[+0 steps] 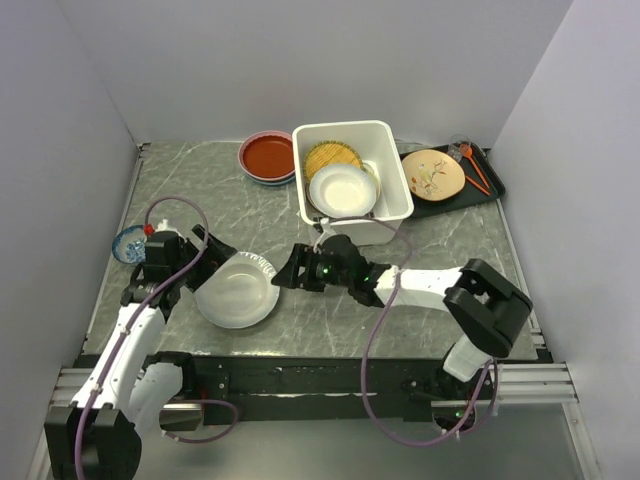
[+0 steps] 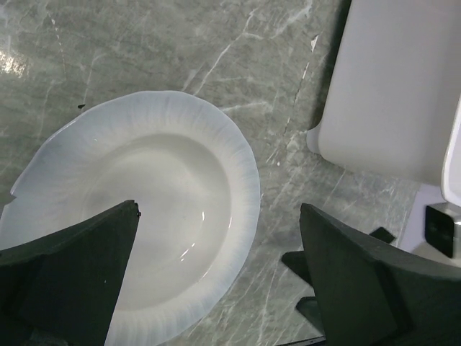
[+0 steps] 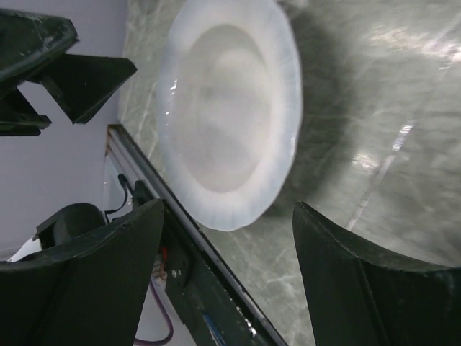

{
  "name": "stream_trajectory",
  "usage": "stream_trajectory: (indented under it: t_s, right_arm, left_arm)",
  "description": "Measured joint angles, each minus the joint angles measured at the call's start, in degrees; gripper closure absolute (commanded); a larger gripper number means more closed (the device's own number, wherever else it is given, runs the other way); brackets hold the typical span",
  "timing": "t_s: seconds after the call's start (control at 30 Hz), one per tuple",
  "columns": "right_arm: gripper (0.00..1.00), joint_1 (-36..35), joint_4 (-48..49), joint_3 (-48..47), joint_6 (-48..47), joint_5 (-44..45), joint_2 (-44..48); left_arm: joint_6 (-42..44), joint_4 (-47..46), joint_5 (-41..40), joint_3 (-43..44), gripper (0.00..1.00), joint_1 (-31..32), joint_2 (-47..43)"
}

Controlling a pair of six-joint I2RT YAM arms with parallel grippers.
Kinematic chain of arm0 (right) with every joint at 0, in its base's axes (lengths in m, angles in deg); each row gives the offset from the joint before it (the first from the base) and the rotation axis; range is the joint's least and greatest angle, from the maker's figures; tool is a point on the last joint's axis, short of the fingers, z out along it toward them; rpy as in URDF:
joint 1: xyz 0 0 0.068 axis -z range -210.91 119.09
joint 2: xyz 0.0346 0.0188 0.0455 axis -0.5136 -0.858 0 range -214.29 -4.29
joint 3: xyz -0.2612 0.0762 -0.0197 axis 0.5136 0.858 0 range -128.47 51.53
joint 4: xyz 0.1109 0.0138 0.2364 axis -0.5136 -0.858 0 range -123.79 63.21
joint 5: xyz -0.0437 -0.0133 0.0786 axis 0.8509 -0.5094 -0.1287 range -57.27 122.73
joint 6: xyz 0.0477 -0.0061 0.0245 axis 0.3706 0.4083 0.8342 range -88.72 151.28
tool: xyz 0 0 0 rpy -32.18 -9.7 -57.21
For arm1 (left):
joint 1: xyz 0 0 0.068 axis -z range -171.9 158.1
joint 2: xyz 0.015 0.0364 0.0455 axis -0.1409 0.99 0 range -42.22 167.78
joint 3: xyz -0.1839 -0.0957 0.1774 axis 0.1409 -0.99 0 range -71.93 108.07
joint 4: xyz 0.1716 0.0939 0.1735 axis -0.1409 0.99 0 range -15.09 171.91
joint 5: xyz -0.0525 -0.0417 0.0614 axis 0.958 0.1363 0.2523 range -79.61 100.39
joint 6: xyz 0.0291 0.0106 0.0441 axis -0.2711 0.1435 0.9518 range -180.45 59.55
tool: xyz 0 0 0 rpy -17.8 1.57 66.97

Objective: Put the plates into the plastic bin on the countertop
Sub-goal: Pick up the plate at the center of the board.

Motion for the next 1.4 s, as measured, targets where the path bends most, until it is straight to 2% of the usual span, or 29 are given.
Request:
stream_trajectory:
  t_s: [0.13, 0.27, 0.57, 0.93, 1.33, 1.4]
  right_arm:
    - [0.25, -1.5, 8.1, 2.1, 4.7, -1.8, -5.5]
    - [0.26, -2.3, 11.3, 3.4, 7.7, -2.3, -10.1]
    - [0.32, -3.7, 20.4, 4.6, 12.2, -2.2, -12.8]
    - [0.47, -3.7, 32.3, 6.7, 19.2, -2.7, -20.9]
    - [0.58, -3.7, 37.6, 3.7, 22.8, -4.8, -26.5]
    - [0.64, -3.7, 37.8, 3.0, 23.2, -5.3, -27.1]
  left_arm:
    - [0.3, 2.2, -0.1, 0.4, 0.01, 0.0, -1.8]
    - [0.7, 3.4, -0.4, 1.3, 0.01, 0.0, -2.4]
    - [0.7, 3.3, -0.3, 1.7, 0.01, 0.0, -1.1]
    - [0.7, 2.2, 0.1, 1.7, 0.01, 0.0, -0.1]
    - [0.7, 2.4, 0.0, 1.7, 0.01, 0.0, -1.5]
    - [0.7, 2.5, 0.0, 1.7, 0.01, 0.0, -1.9]
